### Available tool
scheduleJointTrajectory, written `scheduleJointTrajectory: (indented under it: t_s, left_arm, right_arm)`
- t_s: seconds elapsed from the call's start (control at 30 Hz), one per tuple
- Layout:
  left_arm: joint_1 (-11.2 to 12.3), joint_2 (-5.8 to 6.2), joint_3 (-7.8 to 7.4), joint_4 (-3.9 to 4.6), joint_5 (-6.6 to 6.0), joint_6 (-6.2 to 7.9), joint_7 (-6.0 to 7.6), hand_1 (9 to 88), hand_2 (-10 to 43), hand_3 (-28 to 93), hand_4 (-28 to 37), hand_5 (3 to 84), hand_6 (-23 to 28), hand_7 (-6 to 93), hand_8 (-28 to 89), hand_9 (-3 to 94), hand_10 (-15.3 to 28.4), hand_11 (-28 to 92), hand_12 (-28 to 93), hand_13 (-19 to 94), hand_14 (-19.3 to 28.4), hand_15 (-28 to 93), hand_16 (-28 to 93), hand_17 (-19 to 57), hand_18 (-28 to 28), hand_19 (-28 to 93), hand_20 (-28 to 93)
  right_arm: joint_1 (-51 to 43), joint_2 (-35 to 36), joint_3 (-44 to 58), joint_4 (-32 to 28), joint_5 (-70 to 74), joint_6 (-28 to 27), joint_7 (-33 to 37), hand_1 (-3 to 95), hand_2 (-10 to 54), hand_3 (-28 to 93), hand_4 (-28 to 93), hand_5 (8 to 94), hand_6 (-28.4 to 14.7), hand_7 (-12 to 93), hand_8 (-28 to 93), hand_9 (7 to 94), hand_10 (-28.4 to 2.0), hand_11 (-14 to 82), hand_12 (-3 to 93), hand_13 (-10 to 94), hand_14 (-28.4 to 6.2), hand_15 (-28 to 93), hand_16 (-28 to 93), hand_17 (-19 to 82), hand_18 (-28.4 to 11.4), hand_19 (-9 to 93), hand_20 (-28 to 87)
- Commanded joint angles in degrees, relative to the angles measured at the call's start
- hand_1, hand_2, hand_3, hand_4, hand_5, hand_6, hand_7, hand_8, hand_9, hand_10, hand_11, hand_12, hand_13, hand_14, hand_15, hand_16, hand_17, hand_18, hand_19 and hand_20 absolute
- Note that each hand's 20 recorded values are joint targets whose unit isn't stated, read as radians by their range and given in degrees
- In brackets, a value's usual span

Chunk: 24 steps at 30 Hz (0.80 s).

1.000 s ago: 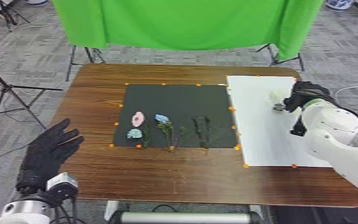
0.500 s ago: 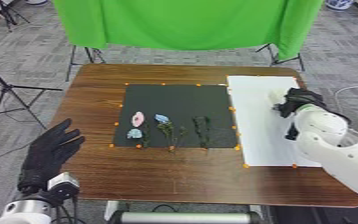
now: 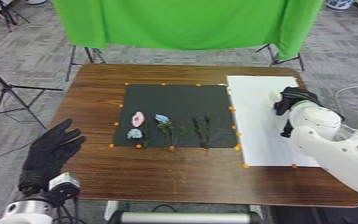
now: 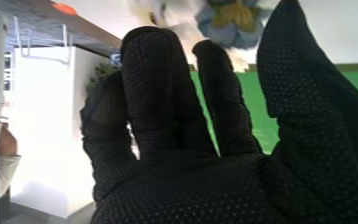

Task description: Arrange flowers

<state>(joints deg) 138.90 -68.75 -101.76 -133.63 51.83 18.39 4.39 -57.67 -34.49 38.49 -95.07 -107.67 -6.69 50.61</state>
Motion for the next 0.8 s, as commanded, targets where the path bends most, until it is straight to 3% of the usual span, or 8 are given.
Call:
scheduleJointTrajectory:
  t_s: [0.03, 0.1, 0.5, 0.63, 0.7, 0.8]
  left_arm:
    - [1.0, -0.35, 0.01, 0.27, -0.45, 0.53, 0.81, 25.5, 9.1, 80, -20.5, 36.5, 10.3, 15.1, -11, 34.7, 20.7, 31, 9, 26, 26.6, 51, -11, -7.8, 23.0, 64, -8]
    - [0.8, -0.37, 0.05, 0.34, -0.41, 0.42, 0.65, 25.5, 9.1, 80, -20.5, 36.5, 10.3, 15.1, -11, 34.7, 20.7, 31, 9, 26, 26.6, 51, -11, -7.8, 23.0, 64, -8]
    - [0.6, -0.55, 0.22, 0.38, -0.38, 0.54, 0.47, 25.5, 9.0, 81, -20.6, 36.5, 10.2, 15.1, -11, 34.8, 20.8, 31, 9, 26, 26.6, 51, -11, -7.7, 22.9, 64, -8]
    - [0.8, -0.49, 0.24, 0.36, -0.44, 0.66, 0.85, 25.6, 9.1, 81, -20.7, 36.4, 10.2, 15.1, -11, 34.8, 20.8, 31, 9, 26, 26.7, 51, -11, -7.7, 22.9, 64, -8]
    - [0.9, -0.5, 0.22, 0.31, -0.46, 0.68, 0.79, 25.6, 9.1, 81, -20.6, 36.4, 10.2, 15.1, -11, 34.8, 20.7, 31, 9, 26, 26.7, 51, -11, -7.7, 22.9, 64, -8]
    - [1.0, -0.5, 0.23, 0.26, -0.51, 0.84, 0.88, 25.6, 9.1, 81, -20.6, 36.4, 10.2, 15.2, -11, 34.8, 20.7, 31, 9, 26, 26.7, 51, -11, -7.7, 22.9, 64, -8]
  right_arm:
    - [-1.0, -1.4, -1.4, 2.0, -0.7, -1.6, -0.2, 35.3, -9.5, 90, -28, 54.3, 0.4, 22, -16, 61.9, -14.2, 26.2, 13.4, 59, -12.4, 80, 8, 25, -22.4, 93, 41]
    - [-0.9, -2.1, -1.6, 2.4, -0.6, -1.7, -0.5, 36.0, -9.5, 90, -28, 56.8, 1.5, 22, -16, 65.3, -12.8, 26.1, 13.8, 61, -12.1, 79, 9, 25, -22.4, 93, 40]
    - [2.2, -2.2, -7.0, 2.9, -3.7, 2.2, -1.5, 36.8, -9.5, 89, -28, 57.1, 1.8, 23, -17, 66.1, -13.6, 29.0, 14.5, 61, -11.2, 79, 10, 26, -22.4, 93, 41]
    - [3.3, -1.7, -9.9, 3.0, -5.6, 4.5, -2.3, 43.0, -9.5, 84, -28, 67.3, 3.3, 23, -10, 76.7, -10.6, 23.9, 20.1, 65, -10.1, 78, 12, 28, -22.1, 93, 41]
    - [3.9, -1.5, -11.2, 3.0, -6.1, 6.3, -2.3, 48.5, -9.5, 79, -28, 77.7, 3.5, 23, -5, 85.4, -8.6, 18.5, 26.1, 68, -9.0, 77, 14, 30, -22.0, 93, 42]
    - [4.5, -1.1, -12.2, 2.4, -7.5, 8.9, -2.7, 50.0, -9.5, 78, -28, 82.1, 4.2, 21, -3, 89.5, -7.8, 19.0, 27.8, 70, -8.1, 77, 14, 31, -21.9, 93, 43]
